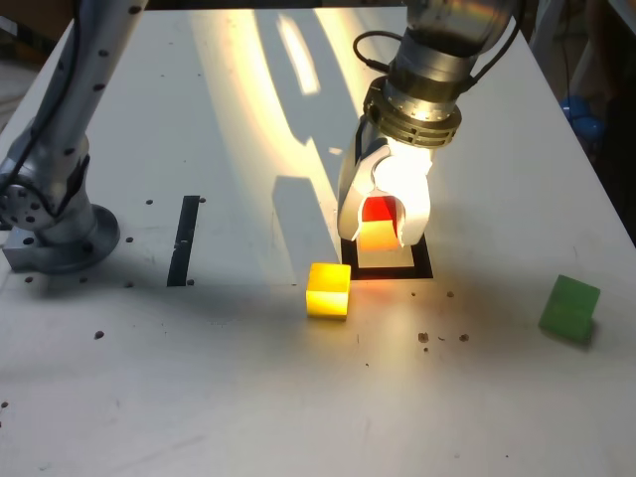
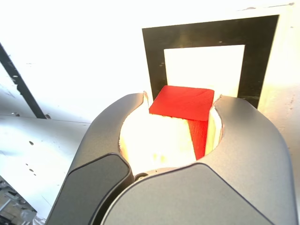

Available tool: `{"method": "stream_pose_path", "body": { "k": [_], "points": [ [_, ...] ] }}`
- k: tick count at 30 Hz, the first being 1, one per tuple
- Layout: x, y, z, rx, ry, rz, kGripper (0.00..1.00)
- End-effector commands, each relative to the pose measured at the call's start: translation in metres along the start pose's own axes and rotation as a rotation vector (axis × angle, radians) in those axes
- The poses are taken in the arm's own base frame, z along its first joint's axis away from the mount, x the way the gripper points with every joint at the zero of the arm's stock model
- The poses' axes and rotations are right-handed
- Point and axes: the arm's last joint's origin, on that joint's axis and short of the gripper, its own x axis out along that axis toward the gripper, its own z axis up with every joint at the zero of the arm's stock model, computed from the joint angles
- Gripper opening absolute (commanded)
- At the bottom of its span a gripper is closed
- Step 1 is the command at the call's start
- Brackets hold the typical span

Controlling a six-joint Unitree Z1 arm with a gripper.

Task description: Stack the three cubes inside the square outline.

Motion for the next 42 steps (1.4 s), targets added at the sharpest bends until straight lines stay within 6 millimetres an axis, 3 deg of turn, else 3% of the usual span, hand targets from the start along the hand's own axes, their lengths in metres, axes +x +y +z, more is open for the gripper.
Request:
{"method": "stream_pose_path", "body": {
  "k": [1,16,18,23,25,36,42],
  "points": [
    [0.003,0.0,0.003,0.006,0.011,0.001,0.33],
    [0.012,0.006,0.013,0.009,0.03,-0.003,0.35],
    [0.012,0.007,0.013,0.015,0.028,-0.002,0.47],
    [0.013,0.01,0.014,0.03,0.029,-0.01,0.9],
    [0.014,0.01,0.014,0.03,0.032,-0.014,0.96],
    [0.013,0.01,0.012,0.028,0.031,-0.024,0.99],
    [0.0,0.011,0.001,0.021,0.002,0.008,0.99]
  ]
}}
